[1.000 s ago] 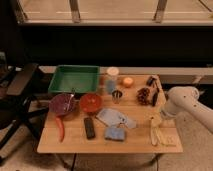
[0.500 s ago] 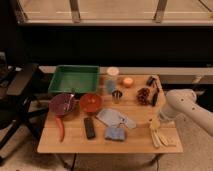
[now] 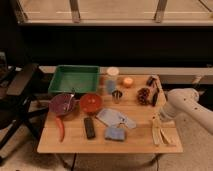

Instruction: Place banana in metal cup

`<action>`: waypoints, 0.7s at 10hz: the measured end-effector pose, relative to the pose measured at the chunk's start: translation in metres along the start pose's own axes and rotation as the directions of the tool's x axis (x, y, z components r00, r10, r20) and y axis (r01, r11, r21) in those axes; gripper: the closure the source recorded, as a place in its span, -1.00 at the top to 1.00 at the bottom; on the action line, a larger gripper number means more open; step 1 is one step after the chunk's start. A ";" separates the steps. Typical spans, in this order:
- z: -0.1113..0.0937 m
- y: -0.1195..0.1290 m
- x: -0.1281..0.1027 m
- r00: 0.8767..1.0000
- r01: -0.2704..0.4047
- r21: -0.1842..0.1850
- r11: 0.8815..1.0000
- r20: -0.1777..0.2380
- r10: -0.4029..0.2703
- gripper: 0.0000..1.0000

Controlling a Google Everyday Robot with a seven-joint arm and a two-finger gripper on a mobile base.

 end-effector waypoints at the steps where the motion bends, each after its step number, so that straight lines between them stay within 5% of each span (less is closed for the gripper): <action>1: 0.001 0.000 -0.002 1.000 0.004 -0.008 1.000 -0.001 -0.004 -1.00; 3: -0.008 -0.001 -0.008 1.000 0.010 -0.014 1.000 0.022 -0.010 -1.00; 7: -0.077 0.007 -0.049 0.979 0.089 -0.043 0.995 0.188 -0.080 -1.00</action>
